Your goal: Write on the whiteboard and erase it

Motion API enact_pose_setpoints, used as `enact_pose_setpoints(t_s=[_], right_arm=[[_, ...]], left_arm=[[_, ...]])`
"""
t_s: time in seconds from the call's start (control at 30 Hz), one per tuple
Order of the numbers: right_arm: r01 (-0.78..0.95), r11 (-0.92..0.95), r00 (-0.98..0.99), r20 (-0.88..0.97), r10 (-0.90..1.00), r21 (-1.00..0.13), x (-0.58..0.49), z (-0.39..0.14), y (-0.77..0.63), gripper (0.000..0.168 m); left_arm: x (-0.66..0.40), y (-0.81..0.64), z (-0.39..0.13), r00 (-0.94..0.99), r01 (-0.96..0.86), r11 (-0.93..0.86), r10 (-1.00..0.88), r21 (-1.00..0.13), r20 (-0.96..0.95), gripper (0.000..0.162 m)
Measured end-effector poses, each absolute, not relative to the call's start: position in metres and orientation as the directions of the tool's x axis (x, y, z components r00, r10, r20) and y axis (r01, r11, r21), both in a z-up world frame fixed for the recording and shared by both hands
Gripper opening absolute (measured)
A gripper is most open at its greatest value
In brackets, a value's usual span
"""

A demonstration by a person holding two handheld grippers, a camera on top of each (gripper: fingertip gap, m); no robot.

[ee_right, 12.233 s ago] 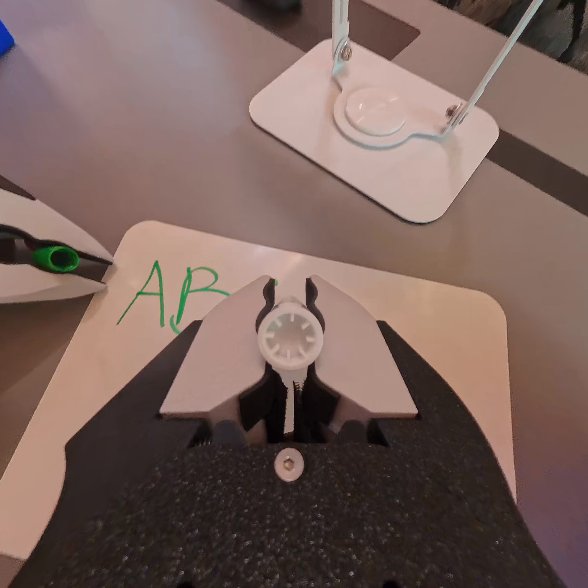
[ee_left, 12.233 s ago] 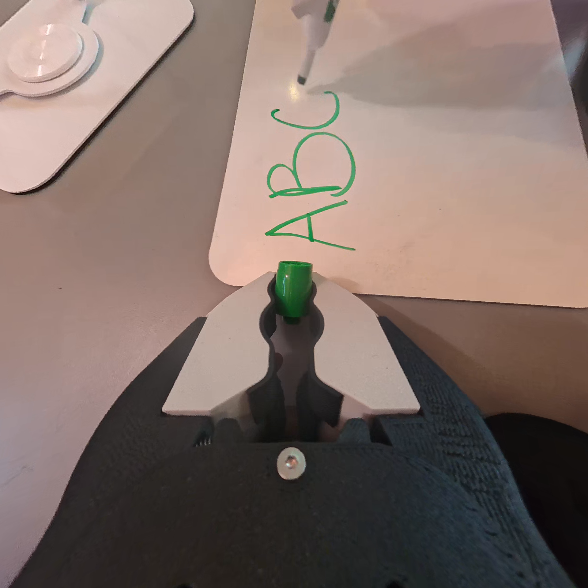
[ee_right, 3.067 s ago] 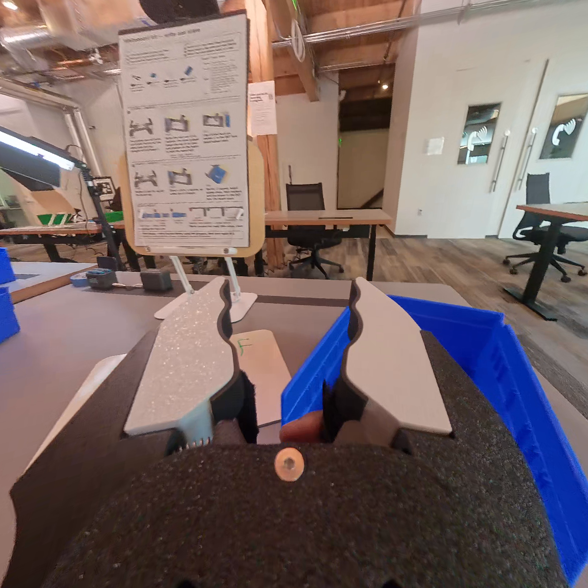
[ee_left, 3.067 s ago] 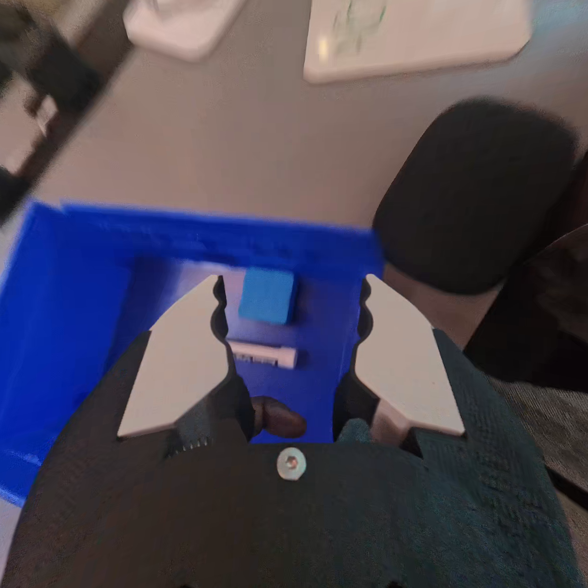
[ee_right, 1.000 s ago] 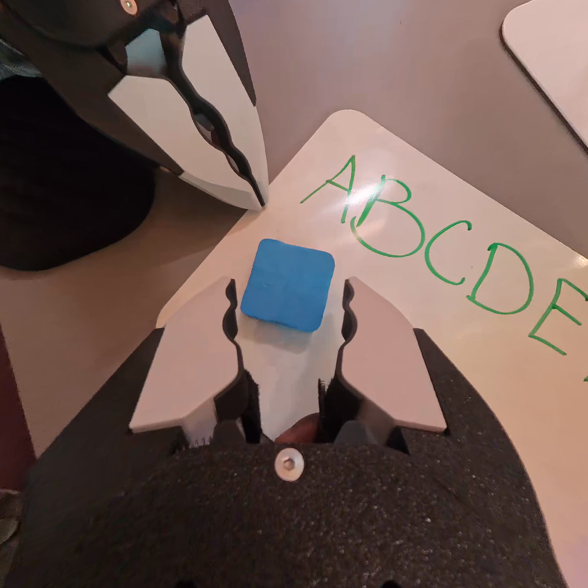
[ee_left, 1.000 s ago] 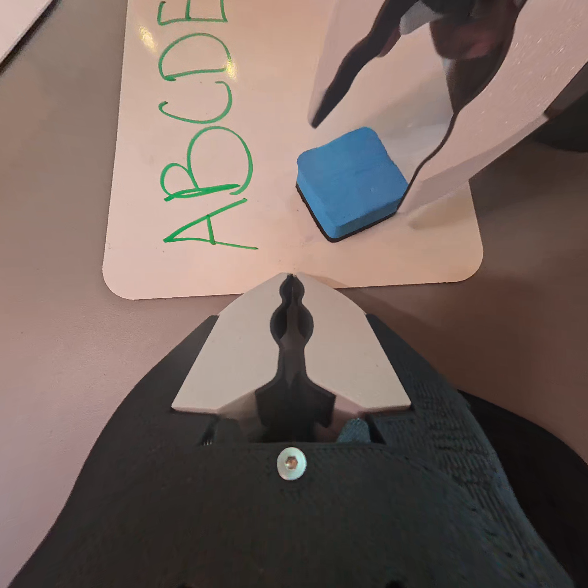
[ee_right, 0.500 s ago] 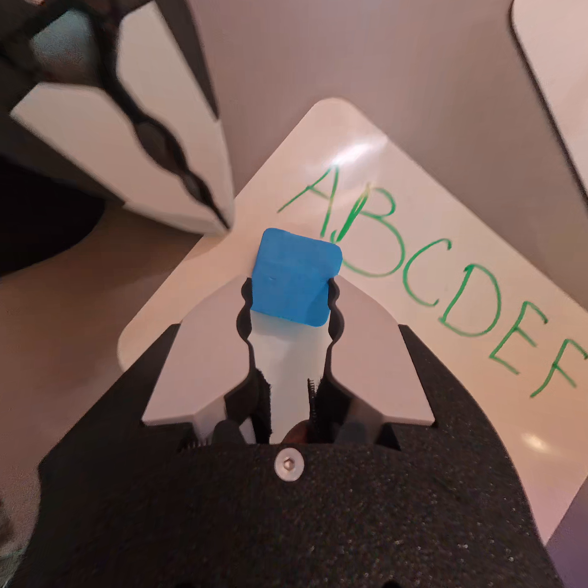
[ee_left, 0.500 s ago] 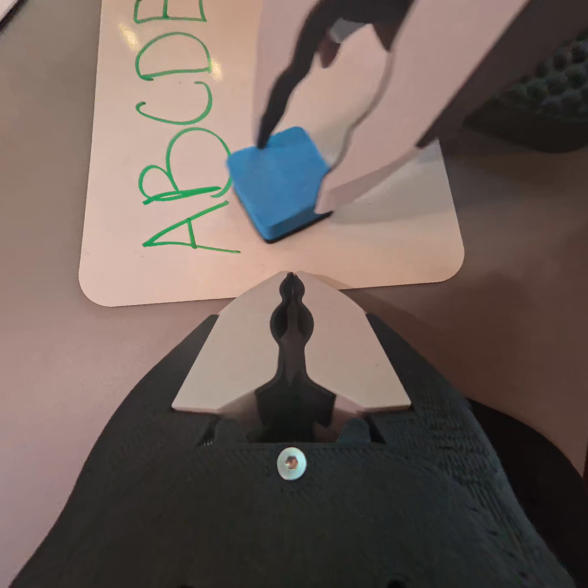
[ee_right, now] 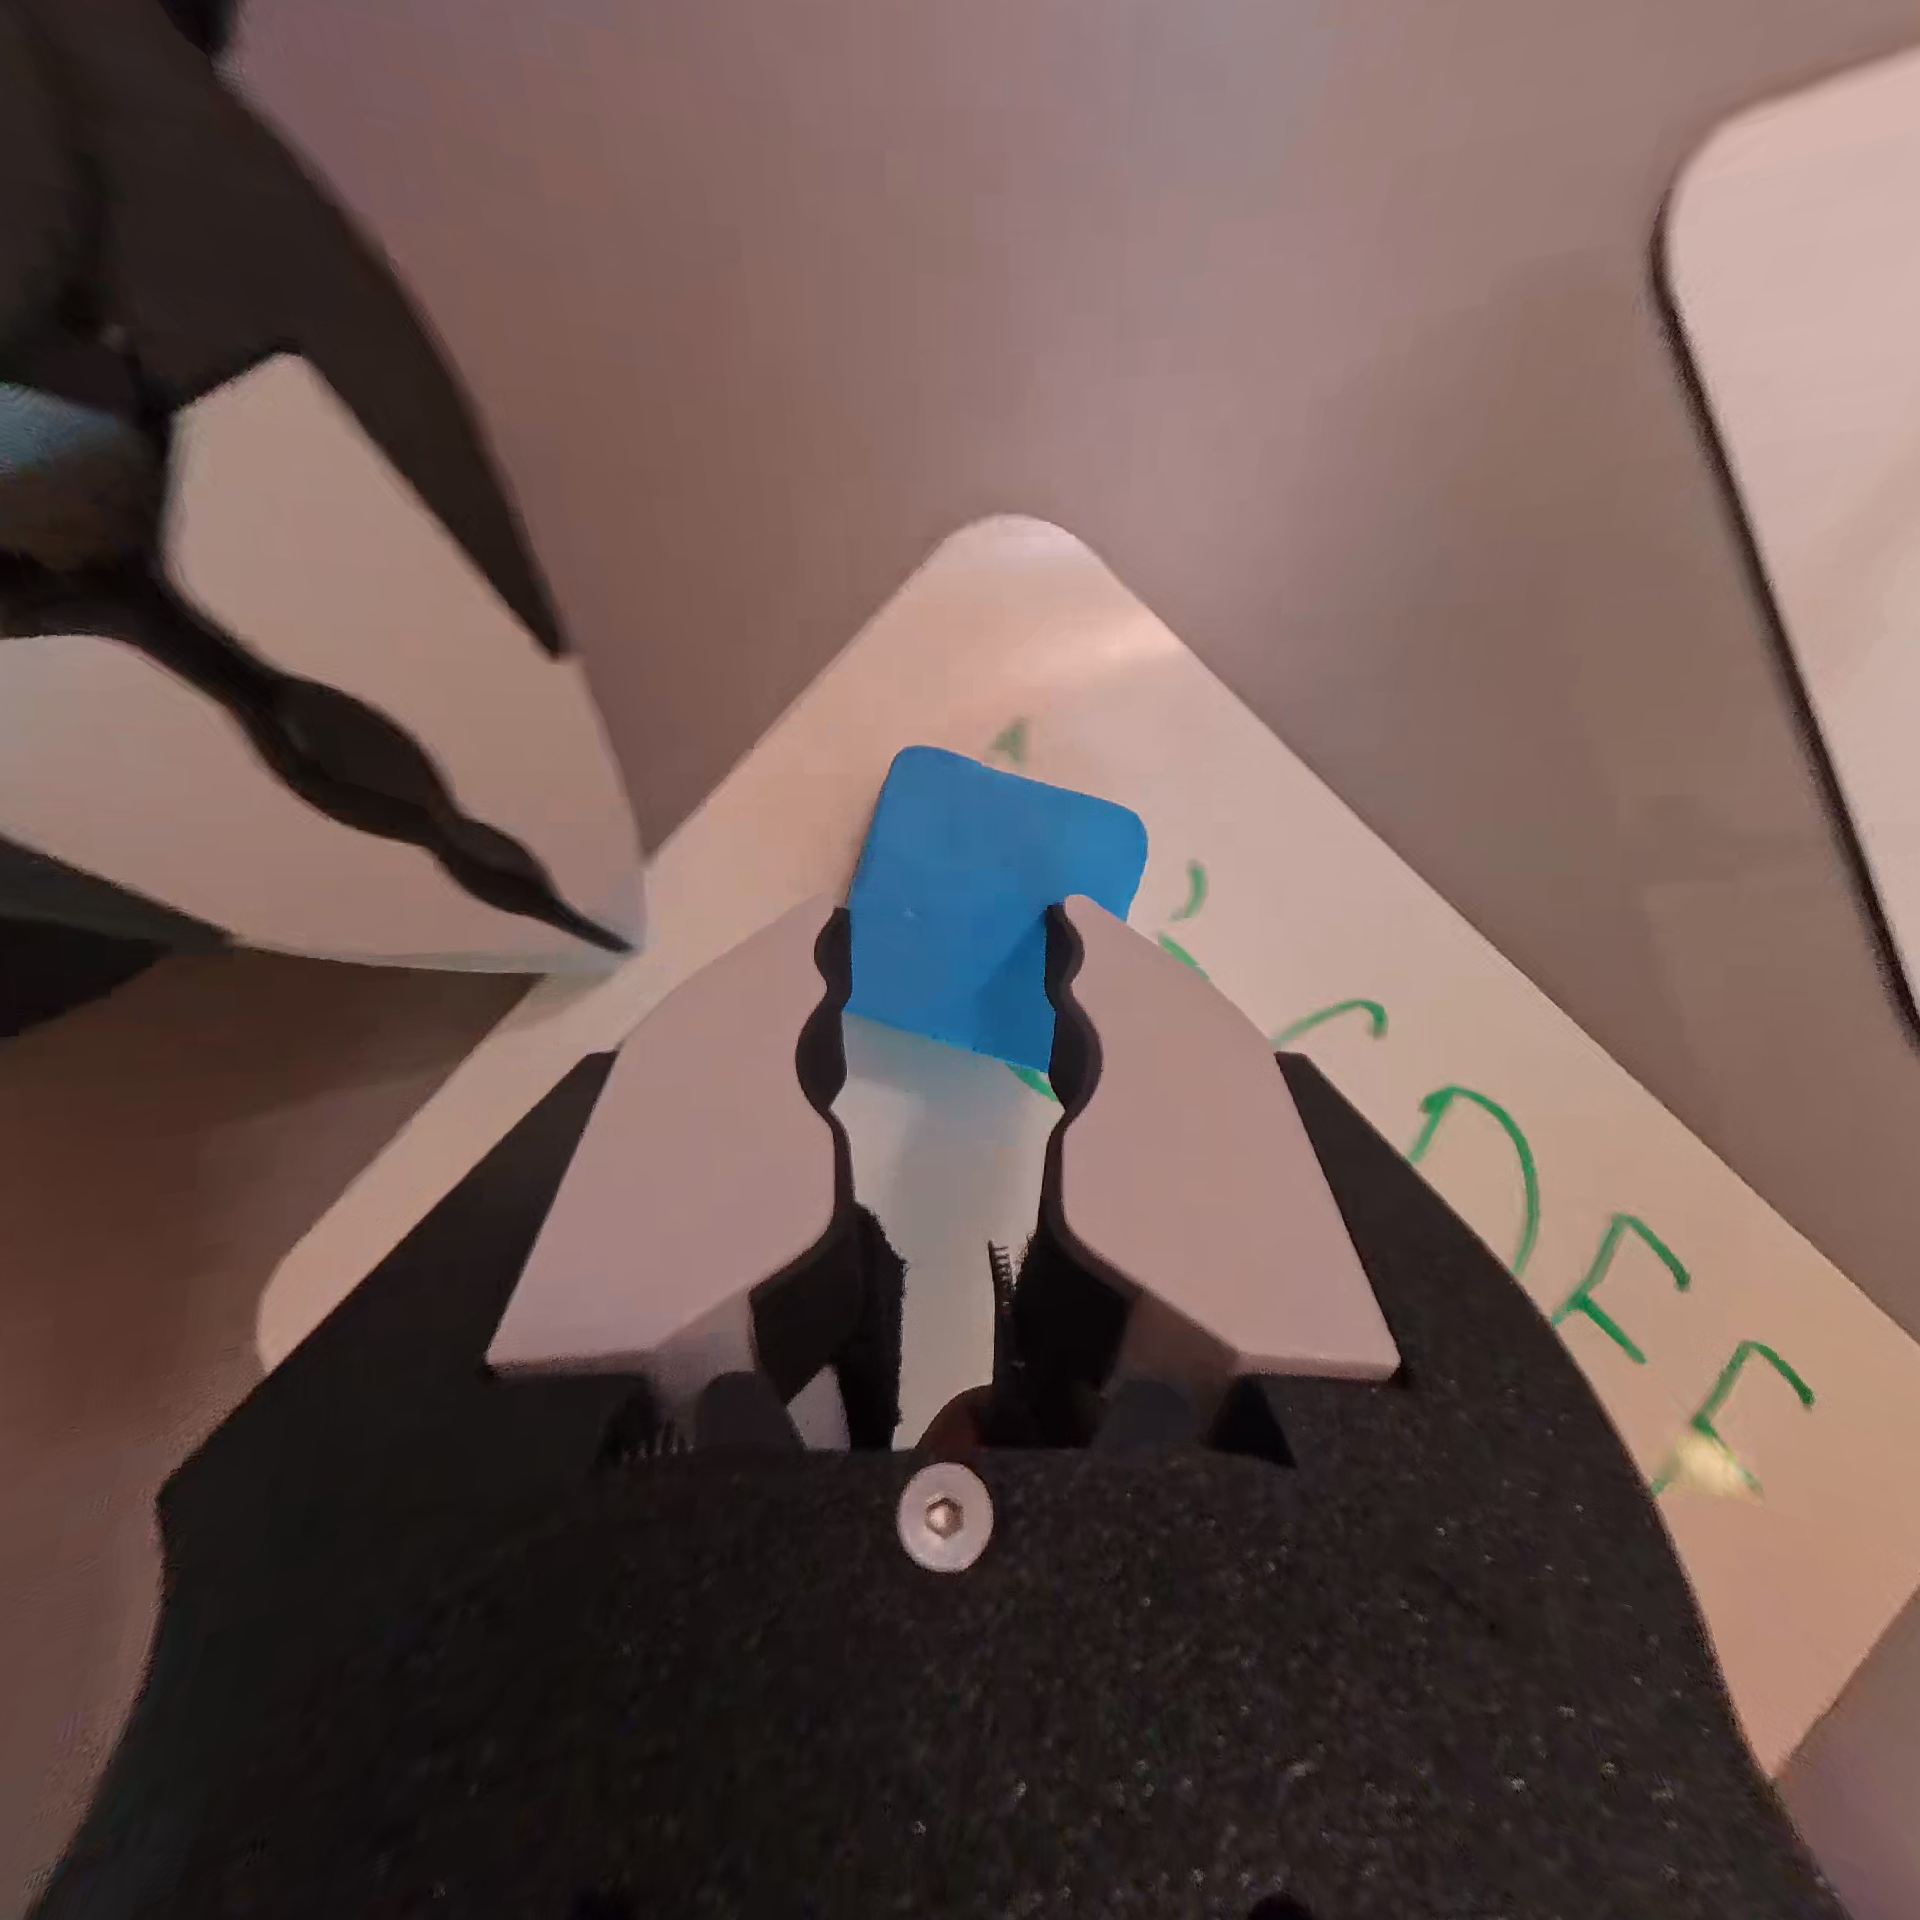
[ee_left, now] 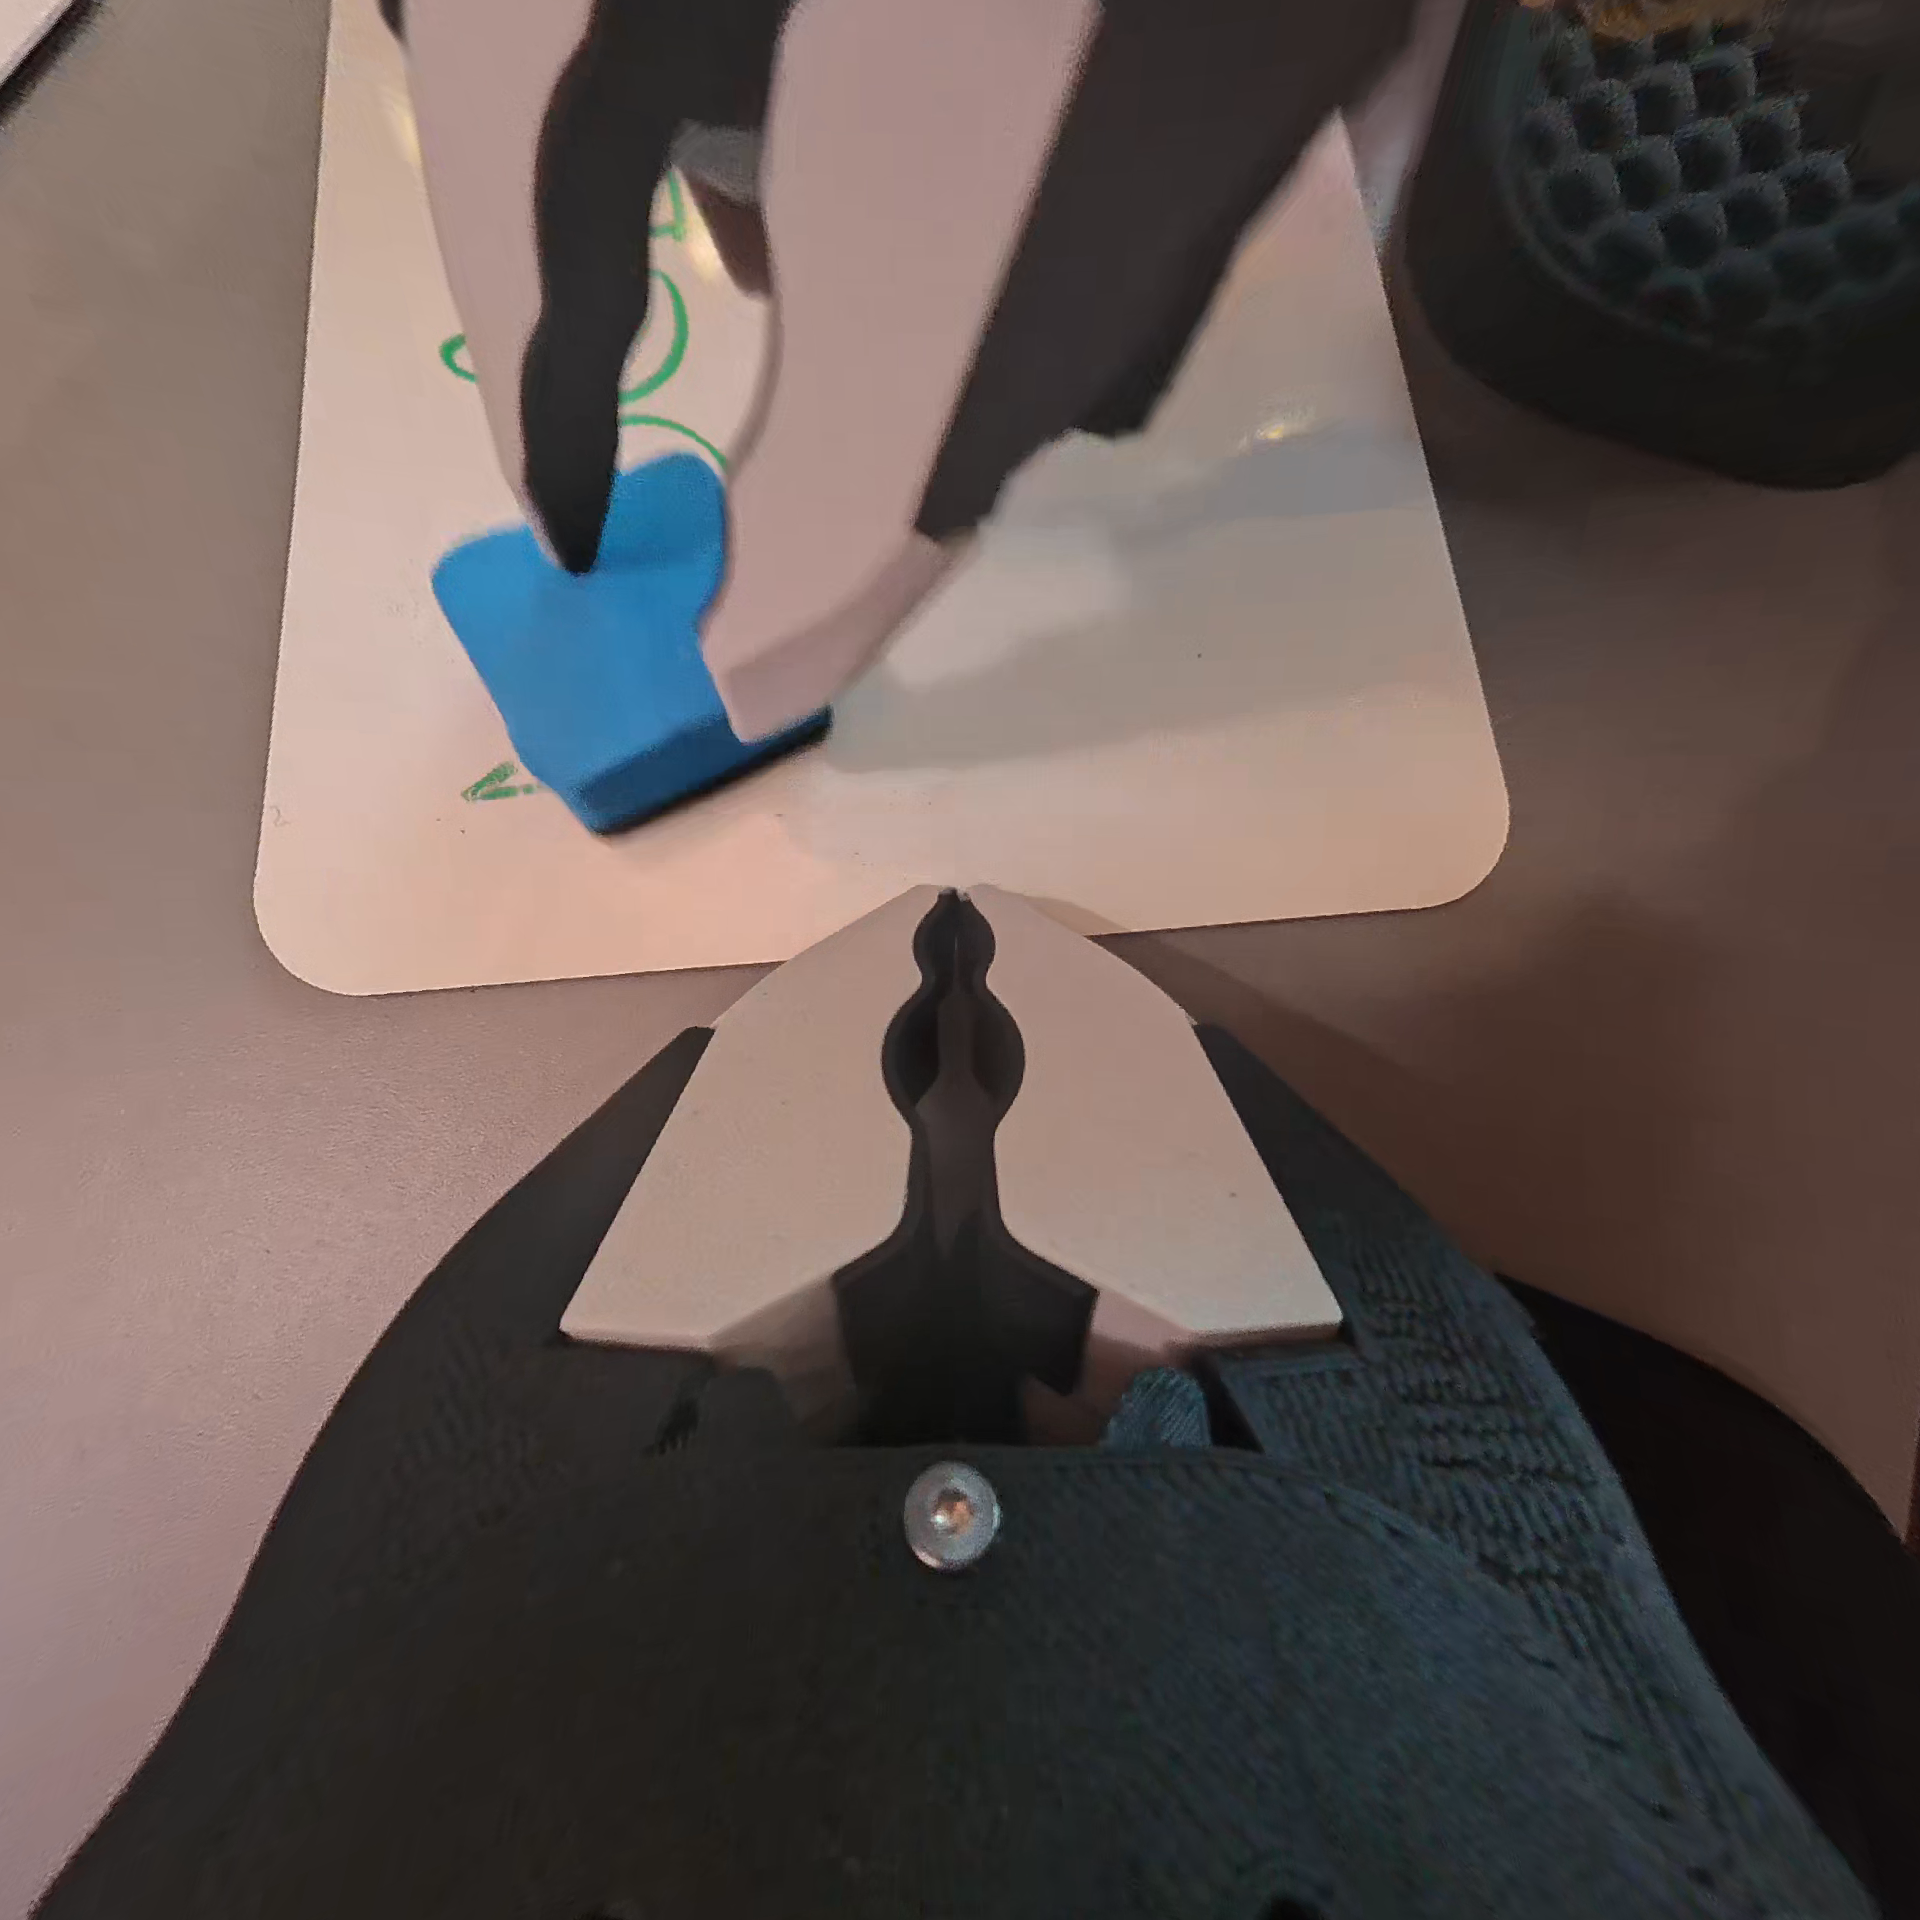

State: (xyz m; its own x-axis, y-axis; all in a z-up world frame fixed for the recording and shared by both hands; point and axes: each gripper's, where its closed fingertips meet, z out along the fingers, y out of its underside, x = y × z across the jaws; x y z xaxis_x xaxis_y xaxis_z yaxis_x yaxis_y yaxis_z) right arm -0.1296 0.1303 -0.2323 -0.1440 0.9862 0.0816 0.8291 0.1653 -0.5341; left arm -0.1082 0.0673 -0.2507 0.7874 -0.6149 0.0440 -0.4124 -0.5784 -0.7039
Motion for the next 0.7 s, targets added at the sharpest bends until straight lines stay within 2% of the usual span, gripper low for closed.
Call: enact_pose_setpoints(t_s=[0.13, 0.2, 0.3, 0.4, 0.5, 0.57, 0.63, 0.7], right_arm=[[0.808, 0.105, -0.056, 0.102, 0.993, -0.580, -0.151, -0.232, 0.159, 0.036], [0.792, 0.138, -0.102, 0.093, 0.990, -0.595, -0.159, -0.232, 0.141, 0.037], [0.818, 0.224, -0.210, 0.086, 0.974, -0.529, -0.141, -0.232, 0.116, 0.036], [0.858, 0.164, -0.126, 0.110, 0.986, -0.488, -0.137, -0.233, 0.152, 0.036], [0.826, 0.134, -0.083, 0.118, 0.990, -0.547, -0.159, -0.232, 0.160, 0.036], [0.800, 0.192, -0.161, 0.104, 0.981, -0.569, -0.161, -0.232, 0.133, 0.036], [0.809, 0.236, -0.226, 0.086, 0.970, -0.538, -0.143, -0.232, 0.119, 0.036], [0.847, 0.196, -0.188, 0.067, 0.980, -0.494, -0.118, -0.233, 0.138, 0.036]], left_arm=[[-0.108, 0.067, -0.251, 0.787, -0.414, -0.575, -0.616, -0.705, 0.041, 0.002], [-0.108, 0.067, -0.251, 0.786, -0.408, -0.579, -0.616, -0.706, 0.051, 0.002], [-0.108, 0.067, -0.251, 0.786, -0.410, -0.577, -0.617, -0.707, 0.047, 0.002], [-0.108, 0.067, -0.251, 0.784, -0.413, -0.575, -0.619, -0.706, 0.046, 0.002], [-0.108, 0.067, -0.251, 0.784, -0.413, -0.574, -0.619, -0.707, 0.045, 0.002], [-0.108, 0.067, -0.251, 0.784, -0.410, -0.575, -0.618, -0.707, 0.048, 0.002], [-0.108, 0.067, -0.251, 0.784, -0.409, -0.576, -0.618, -0.708, 0.050, 0.002], [-0.108, 0.067, -0.251, 0.782, -0.413, -0.573, -0.621, -0.707, 0.046, 0.002]])
